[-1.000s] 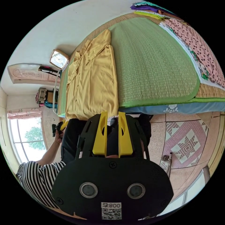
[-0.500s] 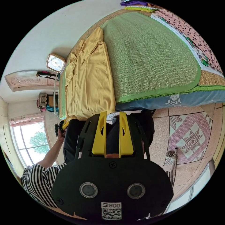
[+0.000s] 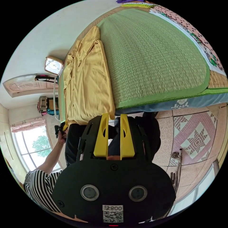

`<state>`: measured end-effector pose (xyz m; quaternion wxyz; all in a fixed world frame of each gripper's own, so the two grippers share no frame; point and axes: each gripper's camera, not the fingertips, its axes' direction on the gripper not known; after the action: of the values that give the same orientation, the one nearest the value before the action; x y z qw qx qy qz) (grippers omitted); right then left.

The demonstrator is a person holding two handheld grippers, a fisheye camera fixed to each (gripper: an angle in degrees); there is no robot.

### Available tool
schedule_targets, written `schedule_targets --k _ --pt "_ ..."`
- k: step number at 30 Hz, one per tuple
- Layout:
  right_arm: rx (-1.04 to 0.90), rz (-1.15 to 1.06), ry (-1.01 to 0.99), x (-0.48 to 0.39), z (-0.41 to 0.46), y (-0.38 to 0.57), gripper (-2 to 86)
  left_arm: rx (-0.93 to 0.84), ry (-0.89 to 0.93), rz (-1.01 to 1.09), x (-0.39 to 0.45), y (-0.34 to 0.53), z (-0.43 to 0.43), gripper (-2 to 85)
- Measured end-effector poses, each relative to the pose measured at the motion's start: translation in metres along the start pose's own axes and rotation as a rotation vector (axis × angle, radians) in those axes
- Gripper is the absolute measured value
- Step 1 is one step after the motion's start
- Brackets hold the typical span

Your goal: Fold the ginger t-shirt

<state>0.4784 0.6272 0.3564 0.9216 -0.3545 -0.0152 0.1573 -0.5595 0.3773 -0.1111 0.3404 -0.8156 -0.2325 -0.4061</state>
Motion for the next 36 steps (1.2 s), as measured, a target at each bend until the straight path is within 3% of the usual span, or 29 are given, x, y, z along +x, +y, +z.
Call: schedule_targets --k 16,36 --pt "0.022 -0.102 -0.107 0.005 -0.017 0.045 0.4 0.037 -0.002 0.054 -0.016 0.046 -0.022 1.7" --pt "0.141 -0.395 -0.258 -0.044 -0.101 0.186 0.1 0.075 0.302 0.292 -0.011 0.151 -0.080 1.5"
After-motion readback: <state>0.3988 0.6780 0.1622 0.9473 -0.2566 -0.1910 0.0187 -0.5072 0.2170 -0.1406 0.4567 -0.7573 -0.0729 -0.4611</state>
